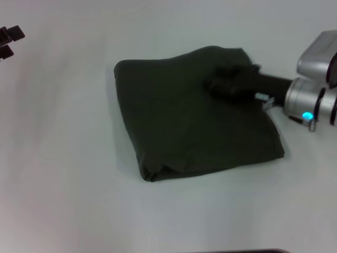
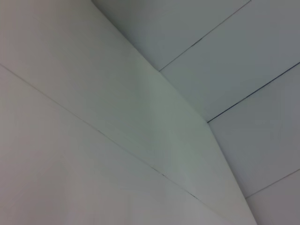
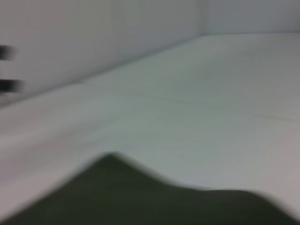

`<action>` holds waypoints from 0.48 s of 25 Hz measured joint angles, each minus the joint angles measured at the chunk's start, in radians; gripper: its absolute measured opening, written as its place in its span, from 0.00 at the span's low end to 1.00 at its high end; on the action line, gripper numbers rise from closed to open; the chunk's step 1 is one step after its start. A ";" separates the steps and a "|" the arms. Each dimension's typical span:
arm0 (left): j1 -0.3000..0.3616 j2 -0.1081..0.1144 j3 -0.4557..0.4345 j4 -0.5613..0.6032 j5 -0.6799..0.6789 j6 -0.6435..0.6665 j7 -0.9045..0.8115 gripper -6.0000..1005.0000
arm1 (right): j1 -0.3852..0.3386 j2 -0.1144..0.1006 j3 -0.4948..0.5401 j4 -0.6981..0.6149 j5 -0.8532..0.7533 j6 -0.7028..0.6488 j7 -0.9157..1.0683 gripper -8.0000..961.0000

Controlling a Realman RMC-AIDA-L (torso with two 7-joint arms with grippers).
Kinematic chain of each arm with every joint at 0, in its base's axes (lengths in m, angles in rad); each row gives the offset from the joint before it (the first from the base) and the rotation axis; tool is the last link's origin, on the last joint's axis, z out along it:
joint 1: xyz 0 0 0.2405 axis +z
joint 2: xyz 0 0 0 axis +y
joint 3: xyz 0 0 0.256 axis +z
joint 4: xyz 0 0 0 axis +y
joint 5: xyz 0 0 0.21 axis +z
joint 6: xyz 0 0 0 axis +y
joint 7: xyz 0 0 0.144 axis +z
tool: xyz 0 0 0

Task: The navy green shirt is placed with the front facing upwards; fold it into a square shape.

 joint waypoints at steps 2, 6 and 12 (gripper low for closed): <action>0.000 0.000 0.000 0.000 0.000 -0.001 0.000 0.82 | -0.009 0.000 0.034 -0.023 0.027 0.092 0.004 0.59; 0.000 0.000 0.000 0.000 0.000 -0.002 -0.001 0.82 | -0.037 -0.003 0.110 -0.093 0.094 0.206 0.011 0.59; -0.009 0.001 0.004 0.000 0.000 -0.002 -0.006 0.82 | -0.115 -0.003 0.110 -0.246 0.092 -0.102 0.090 0.59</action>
